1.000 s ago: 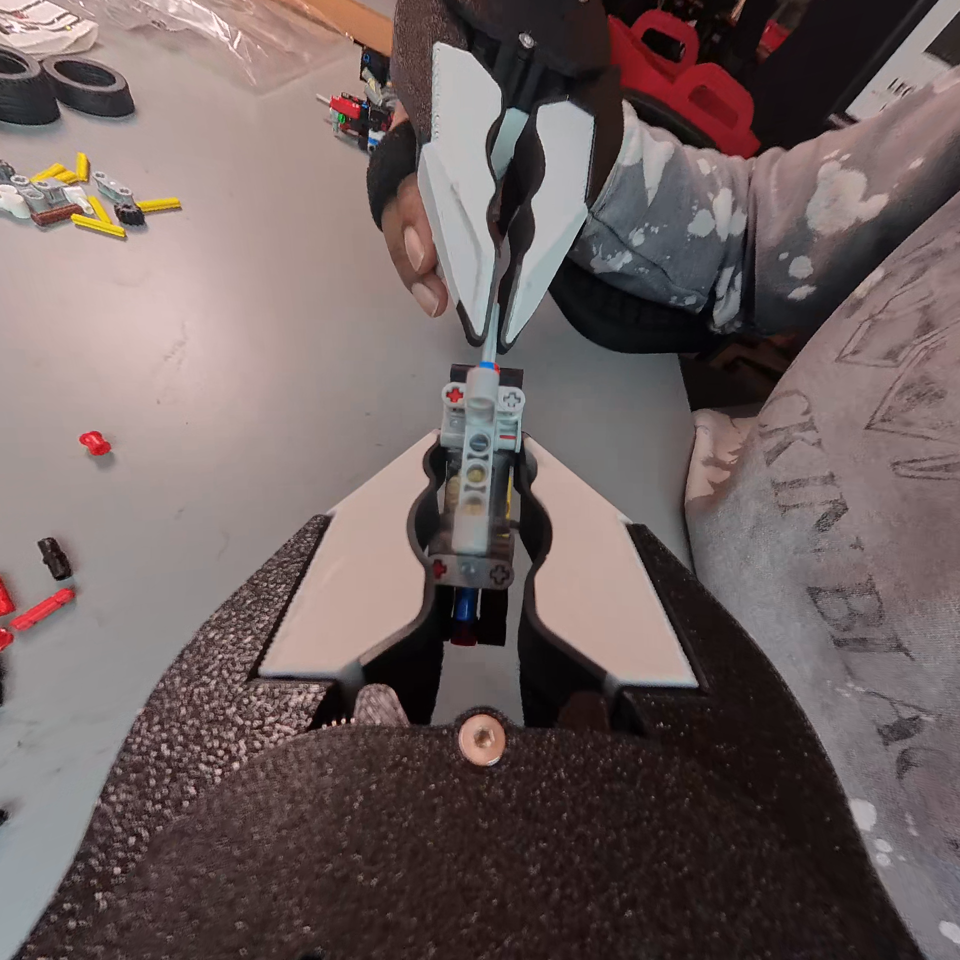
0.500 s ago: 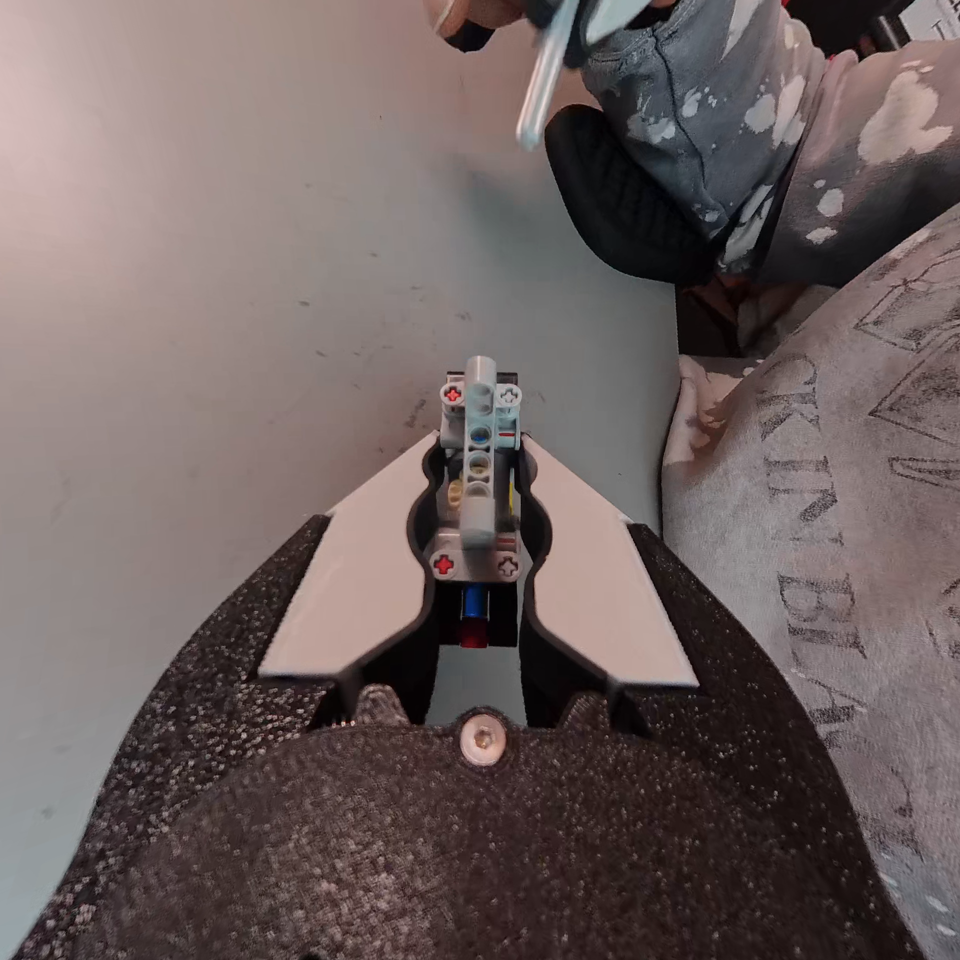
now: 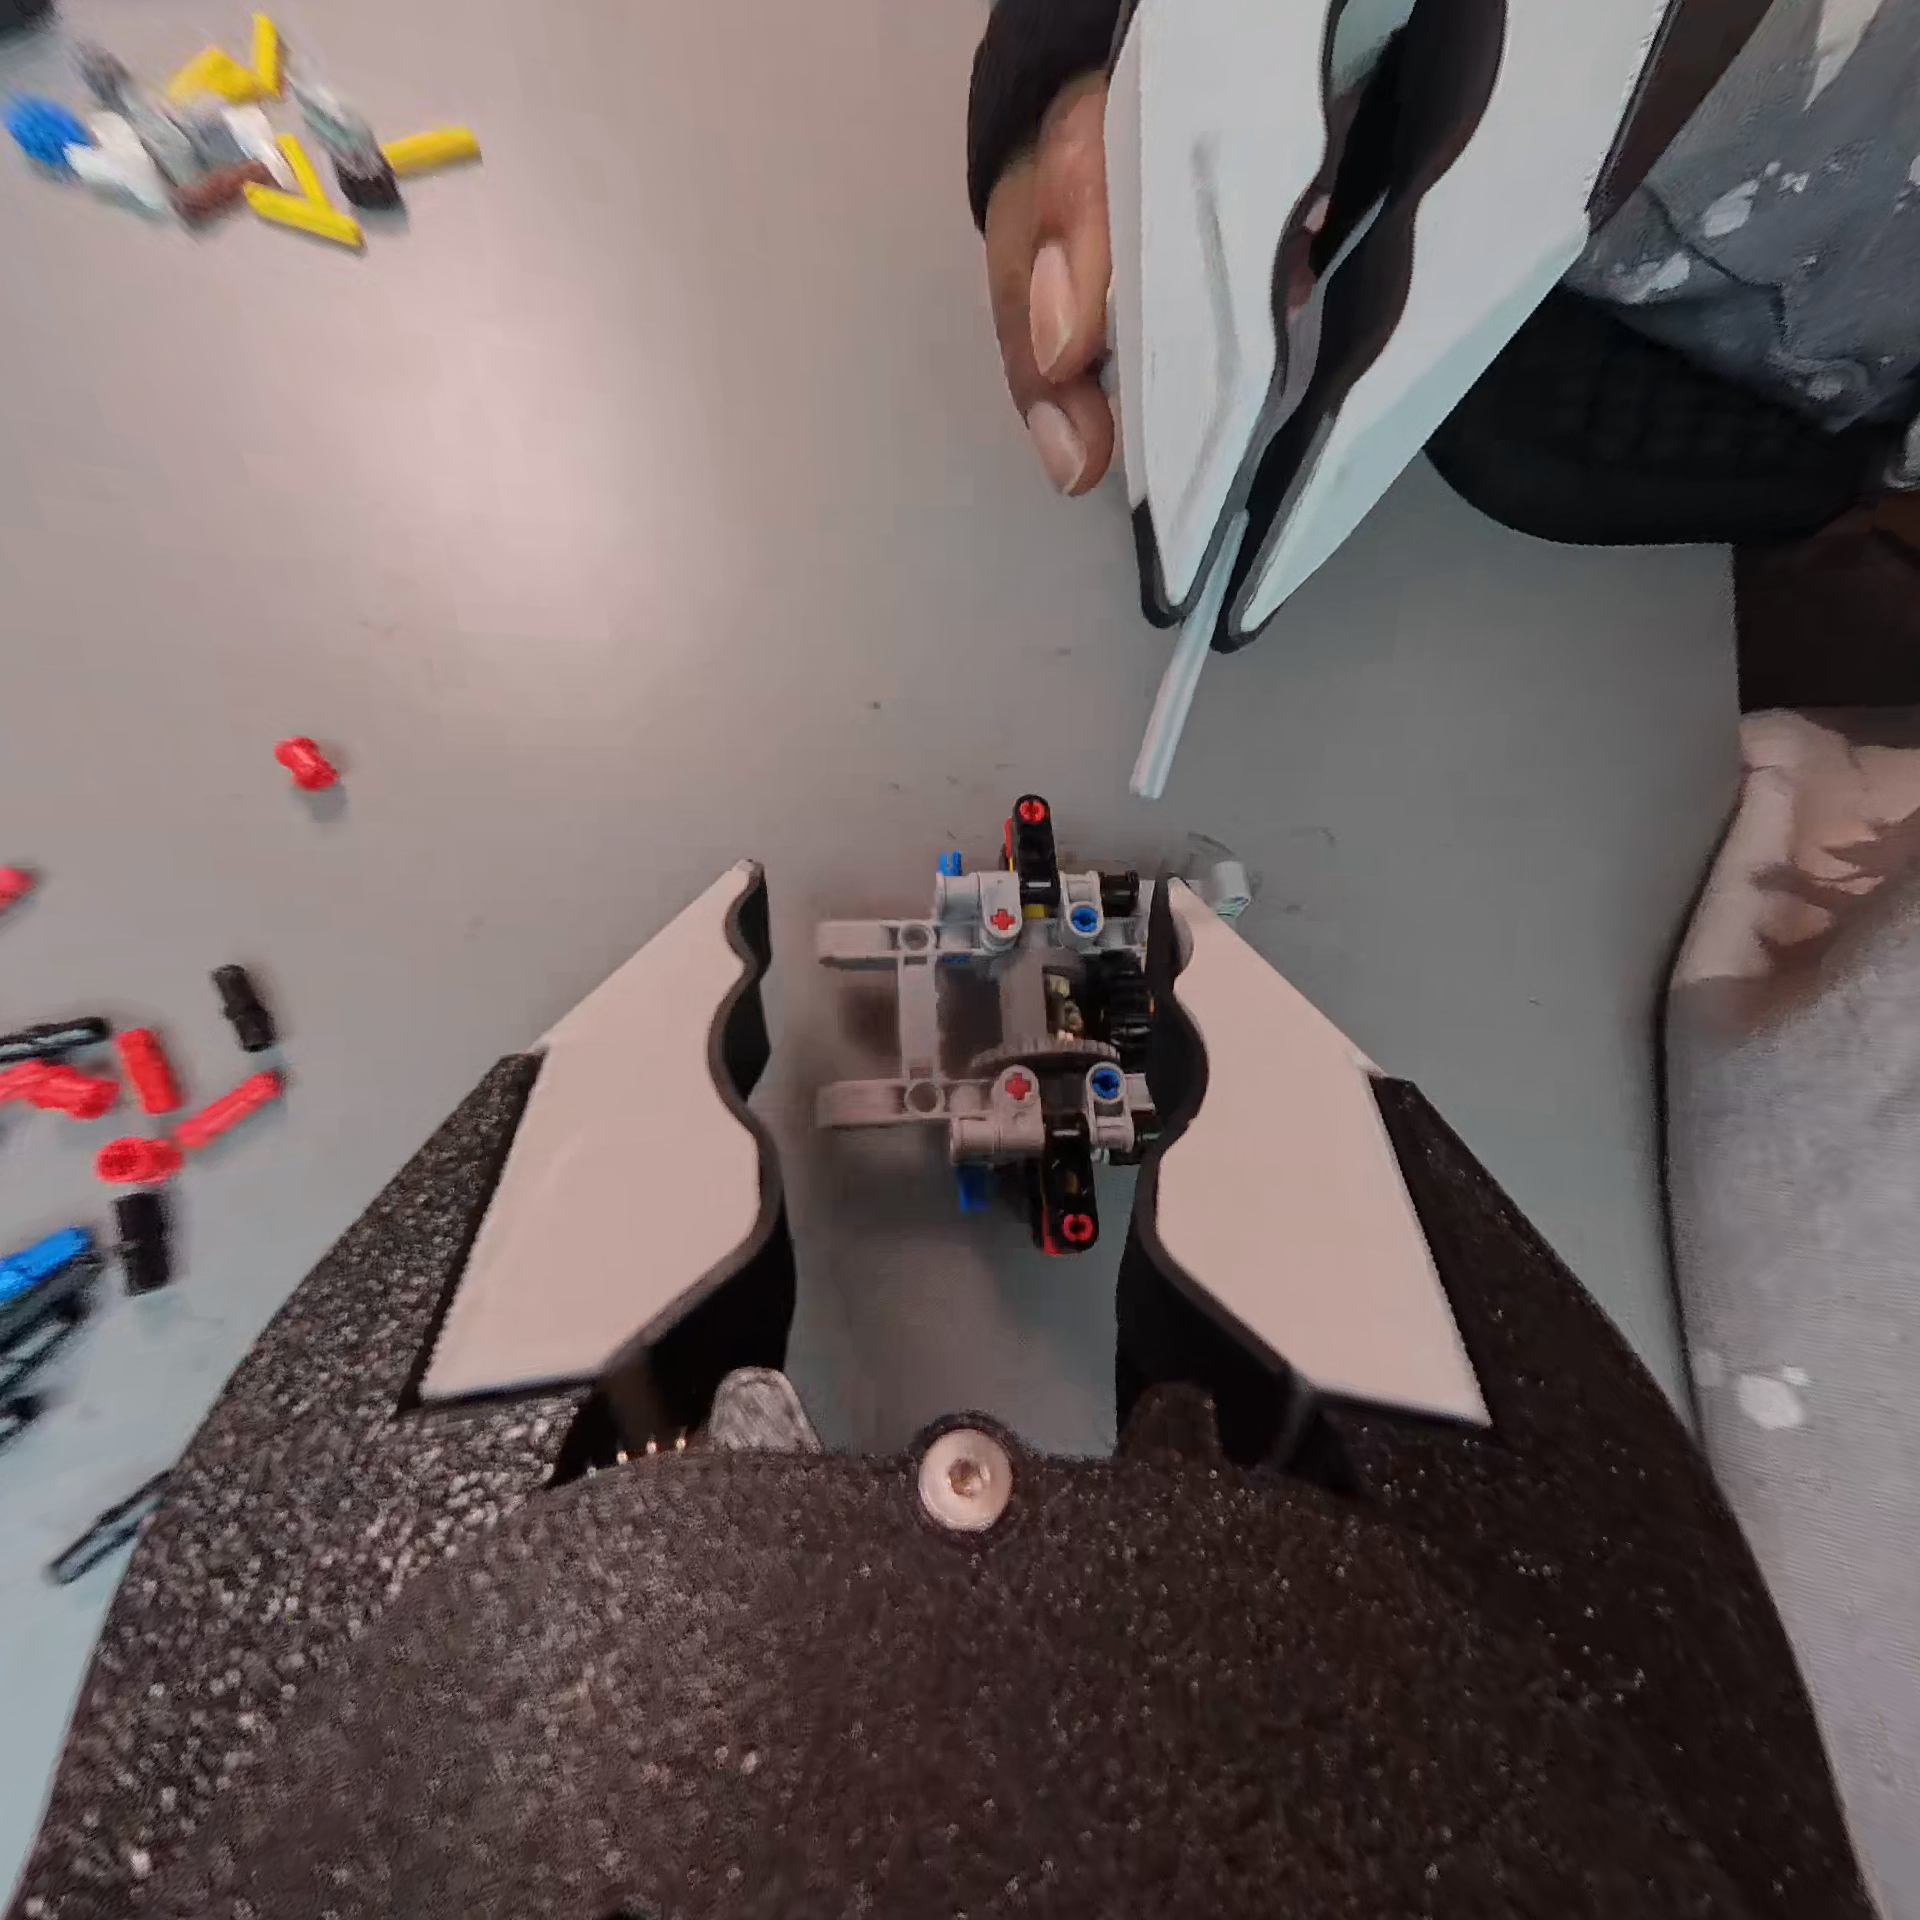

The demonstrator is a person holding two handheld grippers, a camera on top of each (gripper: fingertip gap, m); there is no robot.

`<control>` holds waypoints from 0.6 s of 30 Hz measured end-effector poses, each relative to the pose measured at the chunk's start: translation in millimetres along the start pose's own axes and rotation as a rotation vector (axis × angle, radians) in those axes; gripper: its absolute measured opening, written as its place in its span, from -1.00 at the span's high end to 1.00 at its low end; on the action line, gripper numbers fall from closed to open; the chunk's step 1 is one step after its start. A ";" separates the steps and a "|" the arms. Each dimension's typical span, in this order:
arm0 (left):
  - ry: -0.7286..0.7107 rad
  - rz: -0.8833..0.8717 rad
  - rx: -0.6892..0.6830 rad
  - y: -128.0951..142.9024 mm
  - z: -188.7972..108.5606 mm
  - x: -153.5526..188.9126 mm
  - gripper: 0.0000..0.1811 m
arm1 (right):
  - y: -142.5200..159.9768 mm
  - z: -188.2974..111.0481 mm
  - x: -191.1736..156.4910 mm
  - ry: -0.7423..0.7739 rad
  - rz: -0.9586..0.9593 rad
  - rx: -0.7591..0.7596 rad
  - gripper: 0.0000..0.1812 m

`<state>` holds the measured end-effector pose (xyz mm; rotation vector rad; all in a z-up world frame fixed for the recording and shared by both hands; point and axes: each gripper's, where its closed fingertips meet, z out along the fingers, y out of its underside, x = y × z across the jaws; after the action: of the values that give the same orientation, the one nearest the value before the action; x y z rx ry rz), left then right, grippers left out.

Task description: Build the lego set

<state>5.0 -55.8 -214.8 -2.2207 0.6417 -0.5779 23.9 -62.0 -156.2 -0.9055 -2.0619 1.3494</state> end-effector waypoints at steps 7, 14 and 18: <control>-0.031 0.272 0.166 -29.7 -25.7 21.5 0.83 | -5.5 4.5 -0.1 -0.004 0.029 0.037 0.97; -0.082 0.181 0.237 -39.8 -48.5 -4.3 0.96 | -8.9 -2.2 25.4 0.124 0.083 0.054 0.80; -0.382 -0.112 0.164 -1.2 -80.7 -101.7 0.96 | 26.4 0.0 19.8 0.078 0.092 -0.126 0.71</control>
<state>-119.8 -36.8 -184.3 -2.1399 0.2651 -0.2382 17.7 -39.5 -179.5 -1.1016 -2.0868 1.2204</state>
